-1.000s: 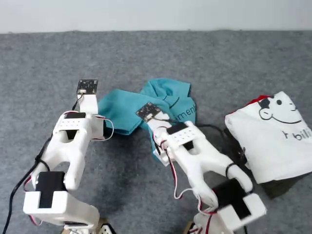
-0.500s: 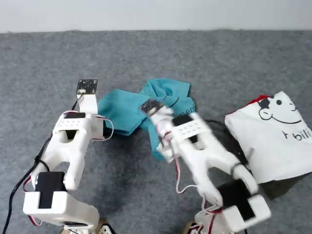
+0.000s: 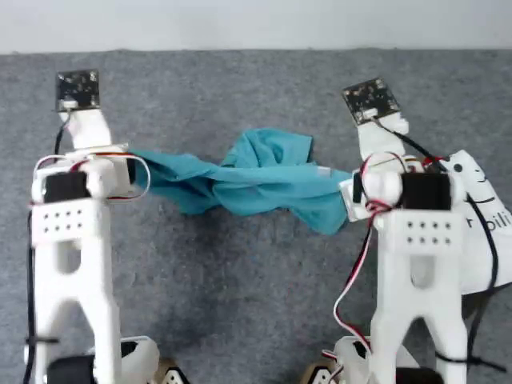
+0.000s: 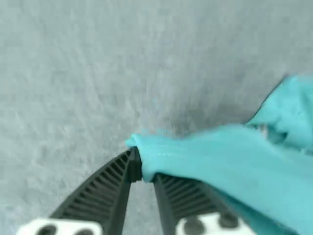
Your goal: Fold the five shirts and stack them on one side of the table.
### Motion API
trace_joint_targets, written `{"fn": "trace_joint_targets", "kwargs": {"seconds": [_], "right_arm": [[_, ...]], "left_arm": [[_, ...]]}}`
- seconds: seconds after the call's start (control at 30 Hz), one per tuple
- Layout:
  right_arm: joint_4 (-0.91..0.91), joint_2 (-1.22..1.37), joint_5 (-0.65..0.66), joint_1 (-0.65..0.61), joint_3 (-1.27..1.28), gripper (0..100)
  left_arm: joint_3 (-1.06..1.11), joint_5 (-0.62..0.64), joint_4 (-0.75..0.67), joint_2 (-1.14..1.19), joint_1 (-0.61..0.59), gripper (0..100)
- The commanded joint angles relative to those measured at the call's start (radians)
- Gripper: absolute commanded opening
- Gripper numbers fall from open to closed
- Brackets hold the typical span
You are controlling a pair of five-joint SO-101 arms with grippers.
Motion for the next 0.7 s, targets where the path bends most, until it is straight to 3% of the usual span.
{"fn": "trace_joint_targets", "kwargs": {"seconds": [0.0, 0.2, 0.33, 0.67], "right_arm": [[0.018, -0.11, 0.011, 0.016, -0.109, 1.0], [0.016, -0.254, 0.008, 0.018, -0.207, 1.0], [0.007, -0.331, 0.006, 0.018, -0.219, 1.0], [0.007, -0.522, 0.005, 0.068, -0.336, 1.0]], "left_arm": [[-0.047, 0.0, 0.0, -0.181, -0.012, 1], [-0.058, -0.012, -0.003, -0.466, -0.011, 1], [-0.105, -0.089, 0.002, -0.548, -0.008, 1], [-0.291, -0.098, 0.005, -0.712, -0.006, 1]]}}
